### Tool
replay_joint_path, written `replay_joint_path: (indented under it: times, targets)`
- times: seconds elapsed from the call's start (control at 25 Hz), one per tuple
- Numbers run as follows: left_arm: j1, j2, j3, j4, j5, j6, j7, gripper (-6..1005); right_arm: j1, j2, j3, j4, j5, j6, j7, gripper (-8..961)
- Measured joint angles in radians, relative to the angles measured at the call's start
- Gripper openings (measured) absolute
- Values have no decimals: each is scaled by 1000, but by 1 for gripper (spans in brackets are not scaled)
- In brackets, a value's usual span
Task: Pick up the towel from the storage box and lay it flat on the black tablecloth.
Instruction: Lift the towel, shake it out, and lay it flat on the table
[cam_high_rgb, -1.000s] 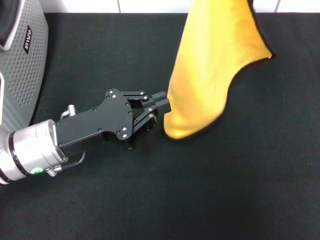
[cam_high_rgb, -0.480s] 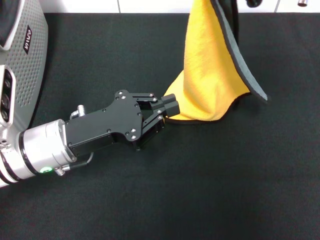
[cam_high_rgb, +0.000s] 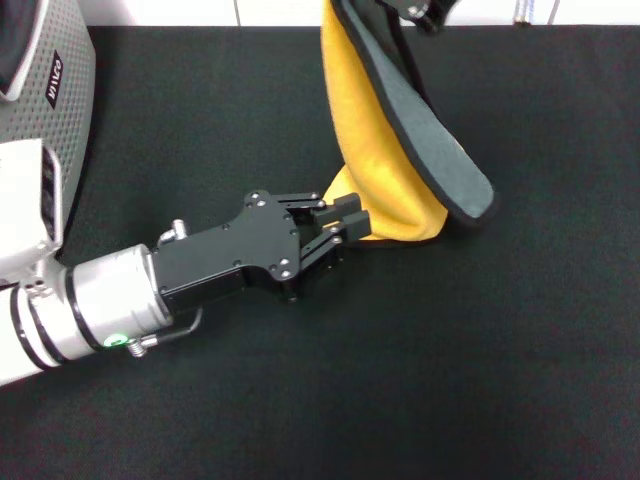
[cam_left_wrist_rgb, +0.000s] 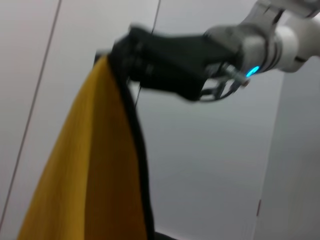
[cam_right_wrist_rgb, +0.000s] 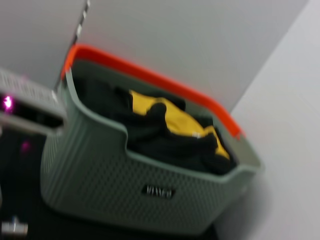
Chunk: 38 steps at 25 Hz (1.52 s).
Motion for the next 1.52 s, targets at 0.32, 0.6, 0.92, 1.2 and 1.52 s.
replay_joint_path:
  times: [0.32, 0.6, 0.92, 1.2, 1.52]
  targets:
    - [-67, -4, -2, -184, -45, -51, 58, 302, 13, 1, -22, 28, 102, 74, -100, 12]
    - [-101, -4, -13, -268, -94, -82, 64, 337, 35, 1, -18, 87, 168, 88, -158, 12]
    - [-154, -4, -27, -372, -160, -123, 106, 502, 50, 1, -22, 152, 271, 115, -222, 12]
    - [-160, -4, -53, -389, -168, -143, 110, 569, 59, 2, -22, 221, 322, 117, -255, 12]
    - [-159, -4, -77, -391, -162, -139, 110, 579, 60, 4, -25, 328, 395, 122, -316, 12]
